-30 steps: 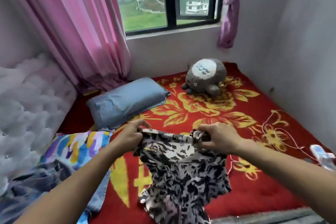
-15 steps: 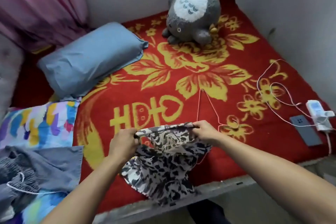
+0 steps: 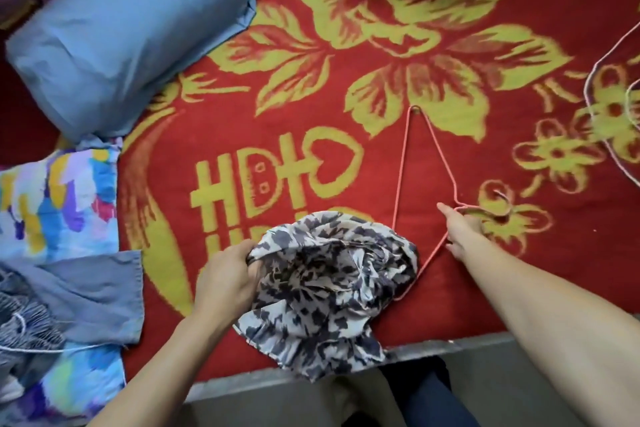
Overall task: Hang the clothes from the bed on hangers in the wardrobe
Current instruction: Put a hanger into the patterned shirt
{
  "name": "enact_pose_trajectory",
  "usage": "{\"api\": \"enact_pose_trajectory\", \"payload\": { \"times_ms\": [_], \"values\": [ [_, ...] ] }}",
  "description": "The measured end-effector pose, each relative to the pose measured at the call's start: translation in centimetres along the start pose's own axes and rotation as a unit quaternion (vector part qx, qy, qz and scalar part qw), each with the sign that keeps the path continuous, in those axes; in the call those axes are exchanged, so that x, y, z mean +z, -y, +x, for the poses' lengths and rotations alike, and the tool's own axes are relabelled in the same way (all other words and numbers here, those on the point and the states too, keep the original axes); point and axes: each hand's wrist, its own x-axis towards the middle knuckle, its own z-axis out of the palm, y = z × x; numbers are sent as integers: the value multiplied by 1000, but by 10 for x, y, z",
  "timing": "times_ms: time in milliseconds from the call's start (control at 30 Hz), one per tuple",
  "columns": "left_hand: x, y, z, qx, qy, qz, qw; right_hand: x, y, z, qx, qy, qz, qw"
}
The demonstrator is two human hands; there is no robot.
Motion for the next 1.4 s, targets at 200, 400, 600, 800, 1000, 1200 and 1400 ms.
{"api": "enact_pose_trajectory", "payload": {
  "times_ms": [200,400,600,800,1000,1200,1400],
  "values": [
    [-9,8,6,-27,-17,-32,999,28,87,-89,-130,-15,80,988],
    [-63,1,10,-34,-40,-74,996,0,173,-208,-441,-29,-145,885],
    [-130,-2,10,-18,-60,-80,995,-56,188,-340,-542,156,-195,802],
    [-185,0,-7,23,-108,-75,991,-68,179,-410,-576,152,-184,782],
    [-247,18,-30,47,-158,-80,983,-87,188,-460,-607,151,-119,771],
    [-286,9,-61,87,-189,-82,975,-43,177,-504,-657,119,-210,714],
    [-337,17,-96,136,-263,-69,953,-22,182,-552,-694,109,-129,700]
  ]
}}
